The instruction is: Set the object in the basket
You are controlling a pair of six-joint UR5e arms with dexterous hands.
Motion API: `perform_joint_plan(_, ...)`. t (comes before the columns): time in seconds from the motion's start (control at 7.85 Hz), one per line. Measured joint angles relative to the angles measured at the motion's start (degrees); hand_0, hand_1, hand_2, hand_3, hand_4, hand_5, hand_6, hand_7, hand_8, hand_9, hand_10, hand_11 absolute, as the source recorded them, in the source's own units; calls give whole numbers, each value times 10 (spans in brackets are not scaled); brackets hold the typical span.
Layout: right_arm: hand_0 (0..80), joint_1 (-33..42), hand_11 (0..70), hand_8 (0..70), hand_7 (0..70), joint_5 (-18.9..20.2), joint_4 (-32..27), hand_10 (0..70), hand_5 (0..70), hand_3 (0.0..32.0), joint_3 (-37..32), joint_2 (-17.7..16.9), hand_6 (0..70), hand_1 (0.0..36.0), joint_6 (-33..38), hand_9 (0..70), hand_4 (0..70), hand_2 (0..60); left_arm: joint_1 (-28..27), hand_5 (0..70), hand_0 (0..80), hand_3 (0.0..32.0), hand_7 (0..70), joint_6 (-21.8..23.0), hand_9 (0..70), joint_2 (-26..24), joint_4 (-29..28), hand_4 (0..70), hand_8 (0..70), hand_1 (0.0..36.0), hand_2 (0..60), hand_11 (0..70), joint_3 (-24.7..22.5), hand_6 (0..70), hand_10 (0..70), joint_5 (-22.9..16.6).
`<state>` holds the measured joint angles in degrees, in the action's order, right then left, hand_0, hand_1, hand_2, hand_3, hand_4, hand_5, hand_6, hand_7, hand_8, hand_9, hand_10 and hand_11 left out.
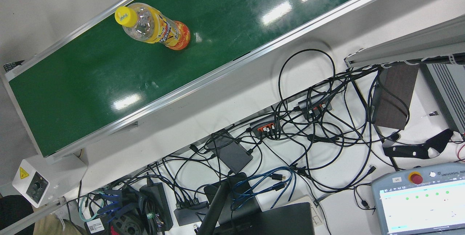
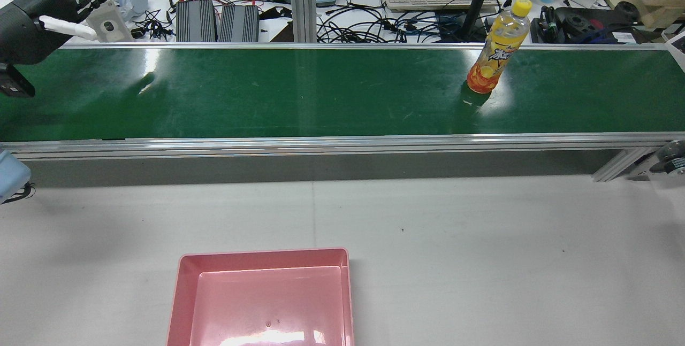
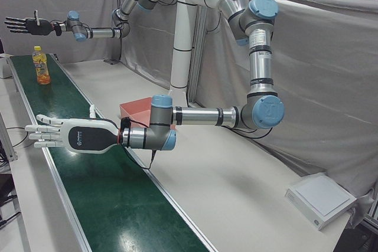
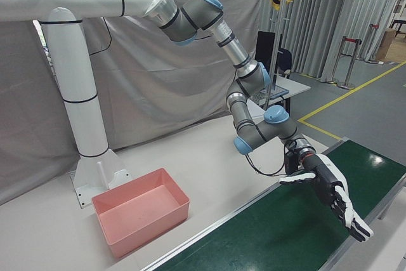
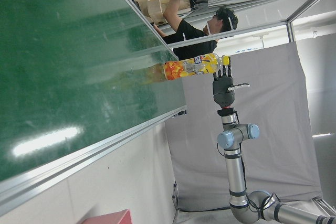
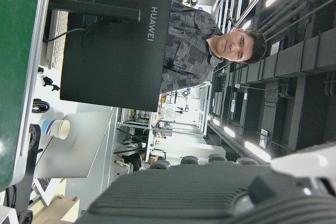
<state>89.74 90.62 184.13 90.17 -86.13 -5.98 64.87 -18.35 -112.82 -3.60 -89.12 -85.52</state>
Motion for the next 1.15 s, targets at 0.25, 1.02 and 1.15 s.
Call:
perform_joint_plan(0.25,0,0,0,0,0,0,0,0,0,0,0,0,0,0,0,0,0,0,2,201,558,0,20,1,11,1,1,78,38,193,0,0,-4,0,0,0)
perform_joint_plan(1.02,0,0,0,0,0,0,0,0,0,0,0,0,0,0,0,0,0,0,11,208,558,0,24,-1,5,26,9,83,34,189,0,0,-22,0,0,-1)
perform_joint_plan(1.15,0,0,0,0,0,0,0,0,0,0,0,0,0,0,0,0,0,0,15,203,552,0,25,-1,5,27,10,81,34,188,0,1,-21,0,0,-1)
